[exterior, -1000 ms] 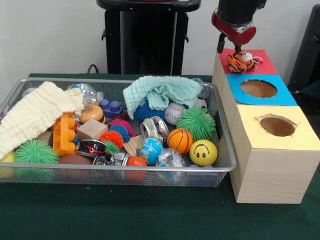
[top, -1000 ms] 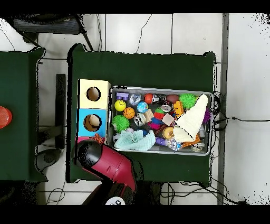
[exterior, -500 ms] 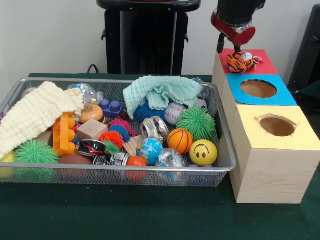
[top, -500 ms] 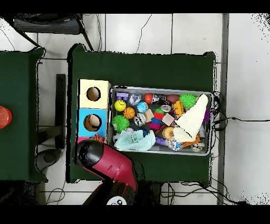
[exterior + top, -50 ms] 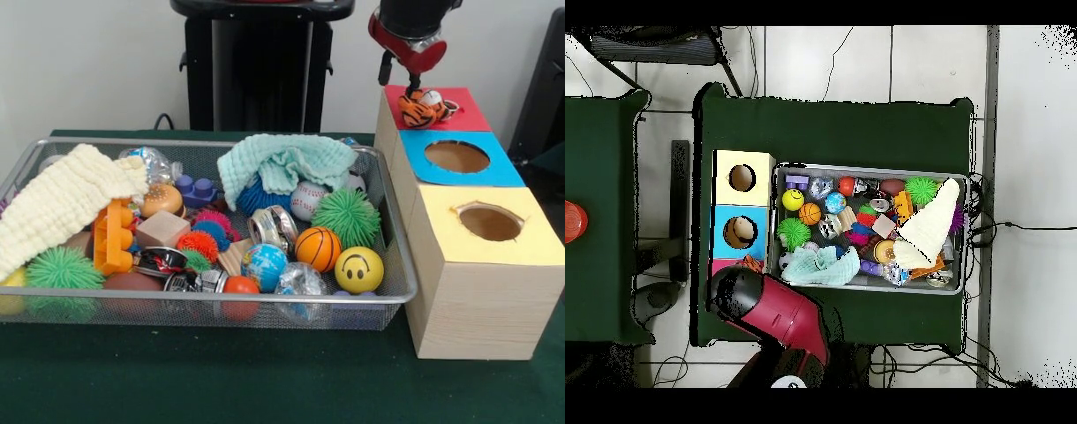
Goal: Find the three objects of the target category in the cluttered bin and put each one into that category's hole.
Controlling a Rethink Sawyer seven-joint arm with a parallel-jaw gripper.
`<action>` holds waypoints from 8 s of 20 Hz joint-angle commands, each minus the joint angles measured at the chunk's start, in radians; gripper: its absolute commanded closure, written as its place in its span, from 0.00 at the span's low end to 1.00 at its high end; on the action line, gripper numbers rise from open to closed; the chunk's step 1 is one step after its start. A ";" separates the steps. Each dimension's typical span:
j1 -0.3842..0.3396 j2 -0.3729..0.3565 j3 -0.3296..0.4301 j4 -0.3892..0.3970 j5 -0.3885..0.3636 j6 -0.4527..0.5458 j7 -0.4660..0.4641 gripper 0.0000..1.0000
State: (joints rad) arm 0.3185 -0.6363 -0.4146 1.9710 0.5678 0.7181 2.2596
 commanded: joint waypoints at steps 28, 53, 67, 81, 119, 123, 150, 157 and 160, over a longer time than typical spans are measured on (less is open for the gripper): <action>-0.073 0.023 0.032 -0.190 -0.163 -0.159 0.092 1.00; -0.057 0.023 0.093 -0.102 -0.105 -0.206 0.191 1.00; -0.017 0.032 0.121 -0.045 -0.055 -0.250 0.239 1.00; -0.065 0.052 0.204 0.041 -0.021 -0.366 0.192 1.00; 0.024 -0.024 0.144 0.088 -0.013 -0.267 0.243 1.00; 0.040 -0.021 0.129 0.073 -0.014 -0.249 0.257 1.00; 0.009 -0.007 0.068 0.009 -0.094 -0.255 0.142 1.00; -0.020 -0.029 0.063 0.002 -0.116 -0.234 0.112 1.00; -0.017 -0.033 0.061 0.001 -0.121 -0.217 0.121 1.00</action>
State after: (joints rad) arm 0.3396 -0.6788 -0.3691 2.0179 0.4900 0.3923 2.2596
